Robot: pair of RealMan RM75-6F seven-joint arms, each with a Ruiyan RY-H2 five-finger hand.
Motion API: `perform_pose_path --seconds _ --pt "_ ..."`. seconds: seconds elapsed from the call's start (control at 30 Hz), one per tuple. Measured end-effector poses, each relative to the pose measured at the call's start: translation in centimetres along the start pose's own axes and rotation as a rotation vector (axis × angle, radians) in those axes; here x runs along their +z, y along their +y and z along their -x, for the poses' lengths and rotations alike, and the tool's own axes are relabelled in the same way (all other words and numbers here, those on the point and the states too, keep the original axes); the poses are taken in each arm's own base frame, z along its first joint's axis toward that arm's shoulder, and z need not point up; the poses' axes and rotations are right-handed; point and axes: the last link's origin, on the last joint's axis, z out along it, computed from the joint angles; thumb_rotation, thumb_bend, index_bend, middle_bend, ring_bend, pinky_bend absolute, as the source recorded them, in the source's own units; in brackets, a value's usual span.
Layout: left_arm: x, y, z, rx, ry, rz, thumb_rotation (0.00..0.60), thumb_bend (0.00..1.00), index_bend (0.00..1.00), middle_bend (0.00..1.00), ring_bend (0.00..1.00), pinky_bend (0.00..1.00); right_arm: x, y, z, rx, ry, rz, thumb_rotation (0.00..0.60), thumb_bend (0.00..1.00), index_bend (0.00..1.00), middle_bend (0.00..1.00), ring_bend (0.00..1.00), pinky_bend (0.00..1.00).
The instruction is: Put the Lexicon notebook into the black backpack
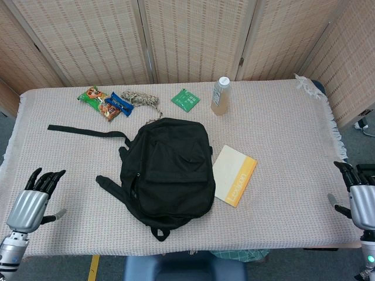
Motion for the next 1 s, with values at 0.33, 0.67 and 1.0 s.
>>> perform_pose_path --seconds 0.33,0.67,1.0 --pt "4.2 5.2 -0.5 -0.067 -0.069 0.295 0.6 0.14 0.15 0.2 0.17 0.03 0.4 -0.2 -0.4 -0.011 -0.002 0.005 0.6 0.31 0.17 0.22 0.35 0.31" --pt "6.5 11.9 0.7 -0.119 -0.209 0.569 0.6 0.14 0.16 0.2 0.17 0.03 0.4 -0.2 -0.4 -0.014 -0.015 0.012 0.6 0.31 0.17 0.22 0.34 0.31" --pt "8.8 16.8 4.2 -0.1 -0.276 0.662 0.6 0.15 0.21 0.2 0.19 0.05 0.4 -0.1 0.0 -0.01 -0.023 0.014 0.6 0.31 0.17 0.22 0.35 0.31"
